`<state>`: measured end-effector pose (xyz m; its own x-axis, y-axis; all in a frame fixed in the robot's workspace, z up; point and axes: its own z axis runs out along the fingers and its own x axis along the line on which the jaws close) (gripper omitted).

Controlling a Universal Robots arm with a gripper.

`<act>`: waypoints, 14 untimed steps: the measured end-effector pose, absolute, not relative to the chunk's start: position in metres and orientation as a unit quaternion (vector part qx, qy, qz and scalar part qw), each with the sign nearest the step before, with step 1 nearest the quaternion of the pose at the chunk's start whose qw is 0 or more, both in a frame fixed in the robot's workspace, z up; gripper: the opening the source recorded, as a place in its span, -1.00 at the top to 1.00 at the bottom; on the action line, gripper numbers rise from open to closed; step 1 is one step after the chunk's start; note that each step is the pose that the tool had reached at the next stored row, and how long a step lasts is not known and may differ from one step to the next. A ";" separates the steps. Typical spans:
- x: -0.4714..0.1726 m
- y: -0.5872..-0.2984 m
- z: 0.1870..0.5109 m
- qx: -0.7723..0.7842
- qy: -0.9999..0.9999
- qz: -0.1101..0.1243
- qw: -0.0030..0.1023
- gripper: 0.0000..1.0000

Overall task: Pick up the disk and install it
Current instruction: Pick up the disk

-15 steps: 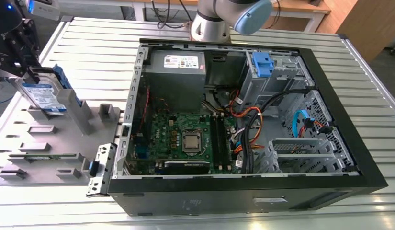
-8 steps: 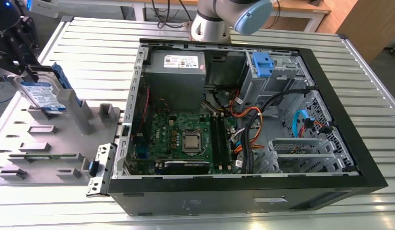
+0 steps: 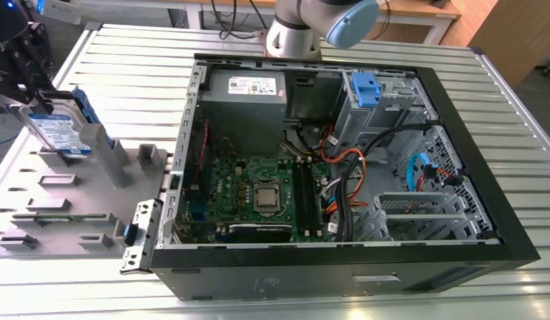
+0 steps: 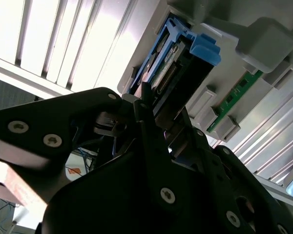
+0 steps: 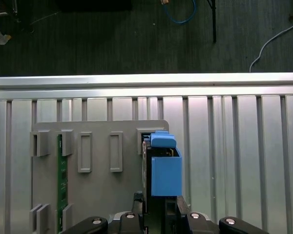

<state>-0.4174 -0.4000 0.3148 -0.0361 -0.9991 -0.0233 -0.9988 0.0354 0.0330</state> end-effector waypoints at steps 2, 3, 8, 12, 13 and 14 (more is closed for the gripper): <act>-0.417 -0.400 0.316 0.694 -0.720 -0.020 0.003 0.31; -0.417 -0.400 0.317 0.694 -0.719 -0.020 0.003 0.31; -0.417 -0.400 0.324 0.694 -0.719 -0.020 0.003 0.31; -0.417 -0.400 0.327 0.694 -0.719 -0.020 0.003 0.31; -0.417 -0.400 0.327 0.694 -0.719 -0.020 0.003 0.31; -0.417 -0.400 0.327 0.694 -0.719 -0.020 0.003 0.31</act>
